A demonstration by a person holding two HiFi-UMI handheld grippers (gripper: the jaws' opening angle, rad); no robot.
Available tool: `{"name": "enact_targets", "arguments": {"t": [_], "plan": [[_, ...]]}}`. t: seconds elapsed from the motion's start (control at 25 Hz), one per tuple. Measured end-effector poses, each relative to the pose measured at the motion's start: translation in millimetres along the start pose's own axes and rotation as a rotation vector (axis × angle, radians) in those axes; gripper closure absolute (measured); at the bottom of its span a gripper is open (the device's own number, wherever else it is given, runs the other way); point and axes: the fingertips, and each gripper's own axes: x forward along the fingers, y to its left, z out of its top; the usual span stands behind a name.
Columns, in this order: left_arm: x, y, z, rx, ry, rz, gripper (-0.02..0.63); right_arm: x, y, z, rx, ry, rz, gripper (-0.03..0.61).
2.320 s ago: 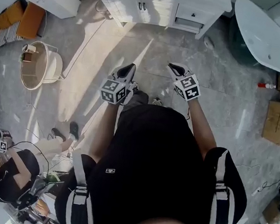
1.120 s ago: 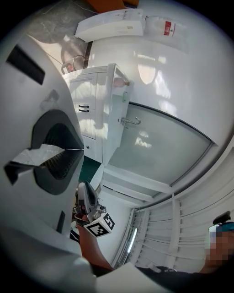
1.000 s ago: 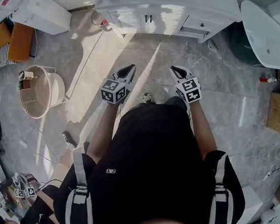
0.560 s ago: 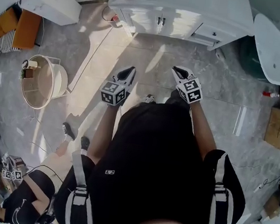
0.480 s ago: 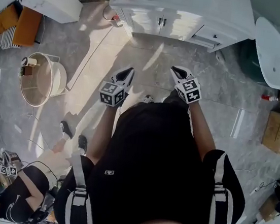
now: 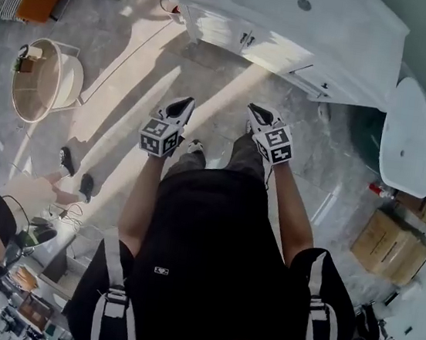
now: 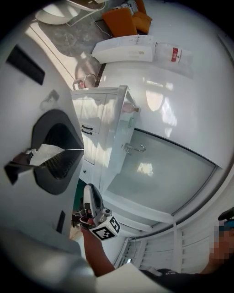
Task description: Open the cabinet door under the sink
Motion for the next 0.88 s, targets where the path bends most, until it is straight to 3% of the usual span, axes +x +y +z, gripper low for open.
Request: {"name": "enact_targets", "arguments": {"t": [0.36, 0.68, 0.88], "plan": [[139, -11, 20, -0.036, -0.044, 0.033, 0.598, 48, -99, -28, -0.037, 0.078, 0.100, 0.500], [271, 36, -25, -0.032, -0.044, 0.027, 0.598, 119, -146, -79, -0.022, 0.113, 0.137, 0.500], [324, 78, -54, -0.031, -0.049, 0.074, 0.598, 140, -141, -110, -0.011, 0.138, 0.169, 0.500]]}}
